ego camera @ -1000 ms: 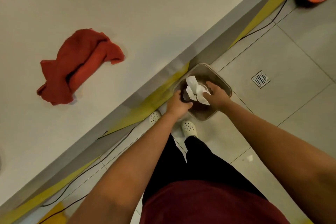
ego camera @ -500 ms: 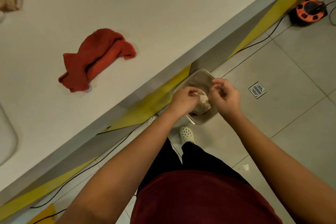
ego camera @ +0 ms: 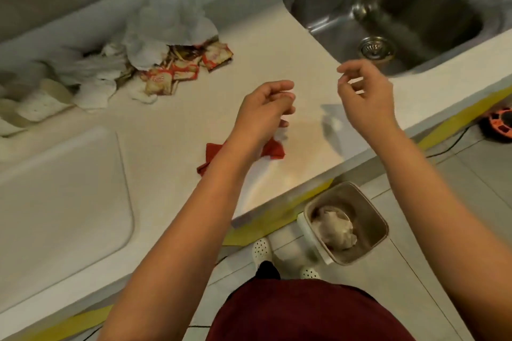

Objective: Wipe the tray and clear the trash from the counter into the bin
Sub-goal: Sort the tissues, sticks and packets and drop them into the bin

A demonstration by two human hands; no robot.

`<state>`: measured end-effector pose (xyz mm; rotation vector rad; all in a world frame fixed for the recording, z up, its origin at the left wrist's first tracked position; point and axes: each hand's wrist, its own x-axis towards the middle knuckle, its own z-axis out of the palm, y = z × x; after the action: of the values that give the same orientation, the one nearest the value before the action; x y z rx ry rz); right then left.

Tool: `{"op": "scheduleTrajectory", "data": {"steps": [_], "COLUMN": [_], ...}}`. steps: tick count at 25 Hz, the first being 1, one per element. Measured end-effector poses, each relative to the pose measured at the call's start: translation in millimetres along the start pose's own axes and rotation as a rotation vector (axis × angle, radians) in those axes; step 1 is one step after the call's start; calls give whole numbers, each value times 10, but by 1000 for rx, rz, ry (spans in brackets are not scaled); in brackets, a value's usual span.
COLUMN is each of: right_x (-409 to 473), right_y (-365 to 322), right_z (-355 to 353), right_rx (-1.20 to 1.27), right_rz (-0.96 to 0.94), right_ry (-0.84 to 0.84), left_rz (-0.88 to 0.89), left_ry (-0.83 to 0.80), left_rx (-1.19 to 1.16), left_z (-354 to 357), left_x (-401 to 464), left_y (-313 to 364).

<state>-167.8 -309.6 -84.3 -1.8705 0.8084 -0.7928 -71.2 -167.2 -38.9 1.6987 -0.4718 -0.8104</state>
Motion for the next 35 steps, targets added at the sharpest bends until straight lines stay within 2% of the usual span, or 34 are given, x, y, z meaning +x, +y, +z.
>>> {"op": "scheduleTrajectory", "data": {"steps": [4,8,15,19,24,26,29,35], "right_x": [268,465,759,932,982,972,1009,1100], "right_y": [-286,-455,-581,-613,-561,-534,-521,-526], "right_z": [586,1094,1863,2189,2470,2510,2509,2436], "right_rx": [-124,-267,-628,-810,-934,-909,-832,-614], "right_rz": [-46,-122,-265,-282,-146,-109,-50,213], "right_ry": [-238,-434,-583,-597,-578,-498,-396,-386], "left_rz": [24,17,-59,-105,-80,-56,-118,-168], "left_ry": [239,364,526,555,482,487,571,642], "left_rx": [43,185,390,533,675,750,860,837], "left_z": [-707,-1278,-2075,-2285,-2484,-2489,-2494,-2516], "left_x": [291,536,922,1058,1263,1305,1381,1430], "left_y": [137,149,-94,-256,-492,-542,-566,-577]}}
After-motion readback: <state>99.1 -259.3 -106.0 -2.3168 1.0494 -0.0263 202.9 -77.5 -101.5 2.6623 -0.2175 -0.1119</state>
